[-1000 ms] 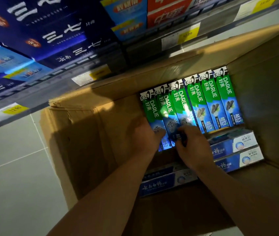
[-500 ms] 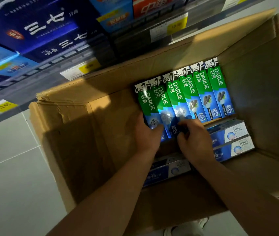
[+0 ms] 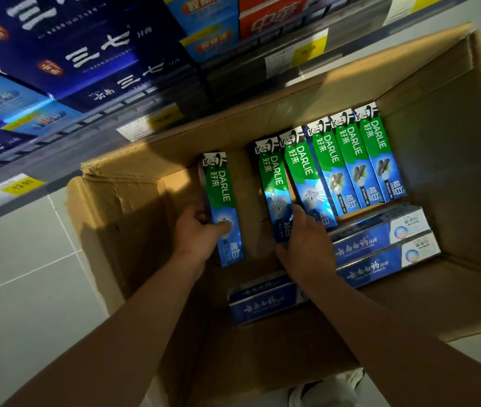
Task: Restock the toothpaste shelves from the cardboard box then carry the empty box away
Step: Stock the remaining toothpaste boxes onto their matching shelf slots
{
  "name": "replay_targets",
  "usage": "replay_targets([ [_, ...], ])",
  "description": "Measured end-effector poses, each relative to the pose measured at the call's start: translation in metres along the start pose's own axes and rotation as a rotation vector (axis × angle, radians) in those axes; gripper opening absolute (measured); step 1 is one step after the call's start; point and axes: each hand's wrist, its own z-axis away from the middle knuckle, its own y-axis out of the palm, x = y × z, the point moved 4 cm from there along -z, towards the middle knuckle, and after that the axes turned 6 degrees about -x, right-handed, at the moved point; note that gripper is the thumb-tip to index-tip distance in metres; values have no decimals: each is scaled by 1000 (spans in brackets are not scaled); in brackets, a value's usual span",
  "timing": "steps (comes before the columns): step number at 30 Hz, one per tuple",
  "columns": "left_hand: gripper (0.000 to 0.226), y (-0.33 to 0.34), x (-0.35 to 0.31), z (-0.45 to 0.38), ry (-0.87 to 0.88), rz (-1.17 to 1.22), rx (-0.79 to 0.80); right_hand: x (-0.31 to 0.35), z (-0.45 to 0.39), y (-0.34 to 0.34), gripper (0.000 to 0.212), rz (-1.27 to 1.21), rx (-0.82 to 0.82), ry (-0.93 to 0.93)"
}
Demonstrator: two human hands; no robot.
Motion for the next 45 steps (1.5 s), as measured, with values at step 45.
replay_targets([
  [45, 13, -359, -269, 655, 337, 401, 143, 213, 505, -556, 32, -477, -282, -271],
])
